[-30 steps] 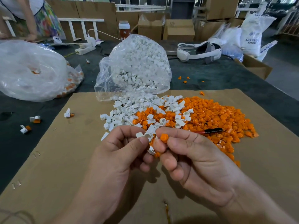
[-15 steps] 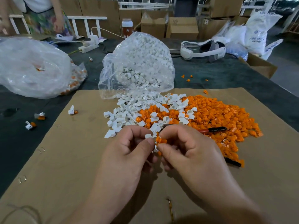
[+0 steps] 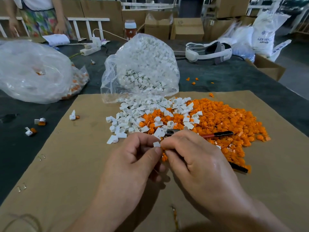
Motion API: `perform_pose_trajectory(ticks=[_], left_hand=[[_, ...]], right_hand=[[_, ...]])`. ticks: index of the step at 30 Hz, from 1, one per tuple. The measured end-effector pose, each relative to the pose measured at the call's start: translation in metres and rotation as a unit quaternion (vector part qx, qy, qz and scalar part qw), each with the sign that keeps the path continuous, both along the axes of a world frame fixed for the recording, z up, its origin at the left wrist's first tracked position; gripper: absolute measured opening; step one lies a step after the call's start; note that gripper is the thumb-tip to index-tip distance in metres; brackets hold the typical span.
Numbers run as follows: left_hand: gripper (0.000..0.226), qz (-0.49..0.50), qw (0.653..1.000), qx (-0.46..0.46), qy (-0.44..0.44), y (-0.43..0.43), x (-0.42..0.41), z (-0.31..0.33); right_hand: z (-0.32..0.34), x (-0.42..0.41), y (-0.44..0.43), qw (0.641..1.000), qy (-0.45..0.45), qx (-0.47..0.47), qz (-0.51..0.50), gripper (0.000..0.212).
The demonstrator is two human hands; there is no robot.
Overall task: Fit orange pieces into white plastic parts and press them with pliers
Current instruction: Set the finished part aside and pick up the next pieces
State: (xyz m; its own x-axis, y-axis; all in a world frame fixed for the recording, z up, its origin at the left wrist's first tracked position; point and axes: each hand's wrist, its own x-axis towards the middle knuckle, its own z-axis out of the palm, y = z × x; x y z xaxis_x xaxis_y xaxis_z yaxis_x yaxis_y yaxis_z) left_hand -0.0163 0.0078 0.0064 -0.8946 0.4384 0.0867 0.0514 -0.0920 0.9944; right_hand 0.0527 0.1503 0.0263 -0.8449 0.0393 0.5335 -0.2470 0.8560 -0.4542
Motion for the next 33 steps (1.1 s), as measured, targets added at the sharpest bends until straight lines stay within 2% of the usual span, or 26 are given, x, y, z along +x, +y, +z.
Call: perform_pose_trajectory(ticks=[3, 7, 12, 14, 16, 19, 21, 24, 28, 33], left_hand=[[0.005, -0.026, 0.997, 0.034, -0.059, -0.001, -0.001, 0.006], [0.024, -0.025, 0.996, 0.032, -0.077, -0.002, -0.002, 0.007], [0.023, -0.02, 0.995, 0.001, -0.103, -0.002, 0.0, 0.011], [0.026, -0.027, 0.995, -0.012, -0.1, -0.003, -0.001, 0.012], [0.026, -0.037, 0.996, -0.022, -0.072, -0.004, -0.001, 0.015], [0.022, -0.067, 0.997, -0.027, -0.027, -0.006, 0.002, 0.016], [0.019, -0.085, 0.996, -0.031, -0.003, -0.007, 0.001, 0.015], [0.01, -0.101, 0.994, -0.048, 0.018, -0.009, -0.002, 0.013], [0.009, -0.103, 0.994, -0.043, 0.01, -0.006, 0.0, 0.011], [0.01, -0.086, 0.995, -0.054, 0.017, -0.002, 0.001, 0.007]], right_hand=[[-0.001, 0.0, 0.0, 1.0, 0.0, -0.002, -0.007, 0.013], [0.001, 0.0, -0.002, 1.0, 0.004, 0.009, -0.01, 0.015], [0.0, -0.003, 0.002, 0.999, -0.037, 0.016, 0.013, 0.013], [-0.001, -0.003, 0.004, 0.998, -0.049, -0.028, 0.018, 0.014], [0.0, -0.003, 0.006, 0.986, -0.087, -0.14, 0.02, 0.012], [0.001, -0.005, 0.012, 0.9, -0.203, -0.378, 0.075, 0.014], [0.0, -0.005, 0.016, 0.856, -0.242, -0.449, 0.09, 0.018], [0.001, -0.005, 0.017, 0.832, -0.262, -0.479, 0.097, 0.019], [0.002, -0.004, 0.017, 0.848, -0.245, -0.458, 0.102, 0.005], [-0.002, -0.005, 0.017, 0.843, -0.215, -0.485, 0.092, 0.011]])
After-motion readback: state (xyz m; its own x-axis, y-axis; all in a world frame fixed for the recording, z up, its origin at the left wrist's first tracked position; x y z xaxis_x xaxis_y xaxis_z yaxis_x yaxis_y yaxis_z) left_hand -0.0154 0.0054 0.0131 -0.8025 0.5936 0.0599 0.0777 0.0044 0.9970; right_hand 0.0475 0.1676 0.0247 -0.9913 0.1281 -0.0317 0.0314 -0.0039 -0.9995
